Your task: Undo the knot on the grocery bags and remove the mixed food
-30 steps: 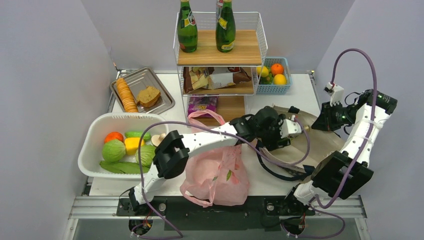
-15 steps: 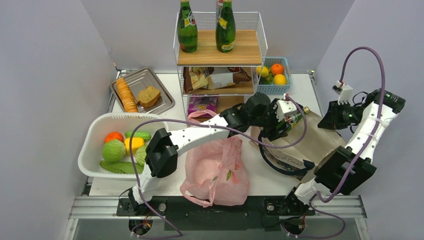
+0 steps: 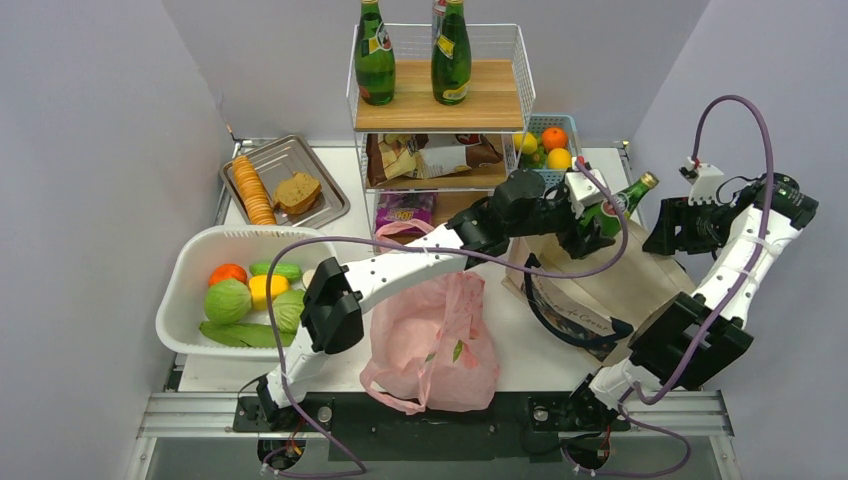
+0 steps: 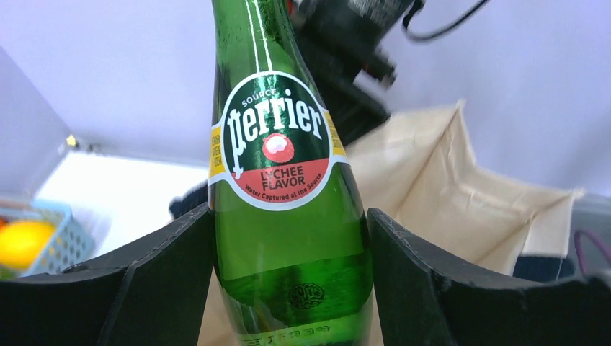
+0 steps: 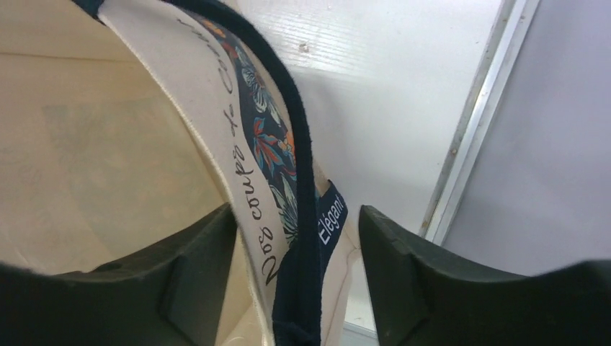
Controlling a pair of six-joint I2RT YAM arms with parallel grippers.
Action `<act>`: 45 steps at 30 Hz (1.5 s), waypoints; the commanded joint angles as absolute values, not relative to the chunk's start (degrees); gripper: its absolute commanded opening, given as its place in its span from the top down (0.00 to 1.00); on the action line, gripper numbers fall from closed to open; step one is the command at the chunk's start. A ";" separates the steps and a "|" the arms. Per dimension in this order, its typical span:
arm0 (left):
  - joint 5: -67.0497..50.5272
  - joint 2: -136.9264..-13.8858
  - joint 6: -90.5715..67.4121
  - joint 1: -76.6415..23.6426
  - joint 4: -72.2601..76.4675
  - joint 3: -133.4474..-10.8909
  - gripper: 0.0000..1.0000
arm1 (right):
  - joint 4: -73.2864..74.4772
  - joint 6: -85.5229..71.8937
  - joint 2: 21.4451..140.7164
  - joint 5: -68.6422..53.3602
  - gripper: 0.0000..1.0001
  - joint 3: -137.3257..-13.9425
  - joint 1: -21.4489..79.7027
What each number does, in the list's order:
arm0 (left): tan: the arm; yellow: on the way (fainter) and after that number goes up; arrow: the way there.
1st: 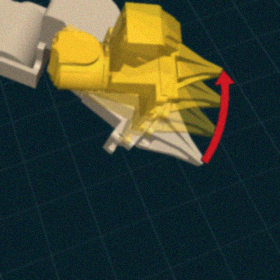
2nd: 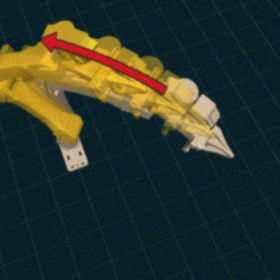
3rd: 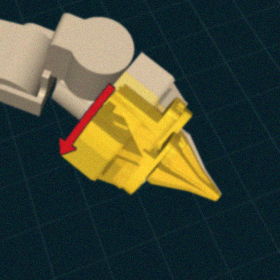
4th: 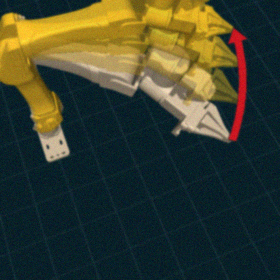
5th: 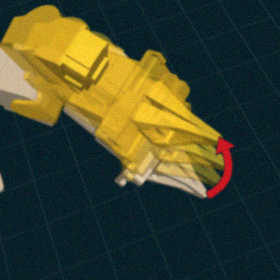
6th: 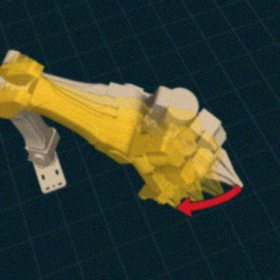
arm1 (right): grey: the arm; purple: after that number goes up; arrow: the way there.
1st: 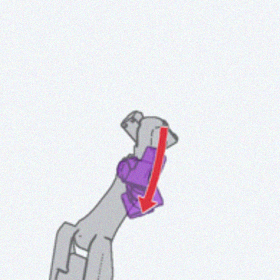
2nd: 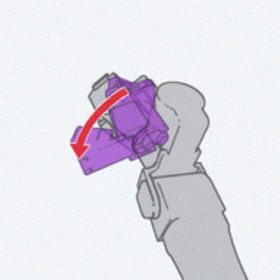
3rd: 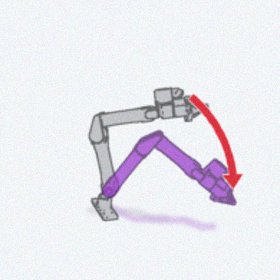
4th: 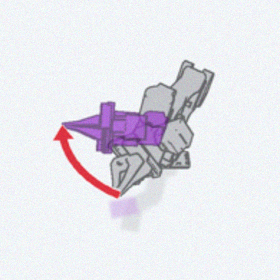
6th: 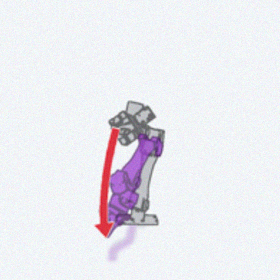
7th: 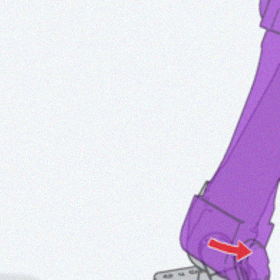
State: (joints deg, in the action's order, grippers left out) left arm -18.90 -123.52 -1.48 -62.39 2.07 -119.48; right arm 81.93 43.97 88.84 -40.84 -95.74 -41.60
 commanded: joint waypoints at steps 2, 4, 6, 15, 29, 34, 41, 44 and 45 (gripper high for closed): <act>-16.58 -124.04 -2.17 -63.11 18.41 -131.40 1.00 | 77.53 40.36 83.23 -41.60 0.34 -98.05 -42.21; -15.71 -124.50 -1.94 -63.11 18.70 -132.98 1.00 | 75.57 38.63 81.63 -42.59 0.30 -97.77 -42.27; -15.06 -124.49 -1.90 -63.15 19.07 -134.30 1.00 | 73.62 36.28 80.22 -43.96 0.27 -97.89 -42.27; -10.97 -119.58 -2.27 -63.02 21.74 -134.68 1.00 | 66.79 27.94 76.84 -47.18 0.23 -99.66 -42.19; -3.18 -112.03 2.72 -60.31 22.86 -134.13 1.00 | 66.72 28.47 78.03 -44.43 0.22 -98.67 -42.04; -3.40 -110.63 2.33 -59.38 25.15 -133.15 1.00 | 66.74 29.12 77.83 -43.94 0.22 -97.82 -42.03; 1.18 -108.94 5.42 -57.98 27.77 -133.50 1.00 | 67.30 29.84 77.51 -43.36 0.21 -97.82 -42.02; 3.16 -108.67 7.02 -56.30 27.78 -133.44 1.00 | 67.62 30.05 77.51 -43.38 0.21 -97.88 -42.01; 3.51 -108.69 7.60 -55.88 27.77 -133.34 1.00 | 67.66 29.99 77.51 -43.41 0.21 -97.77 -41.97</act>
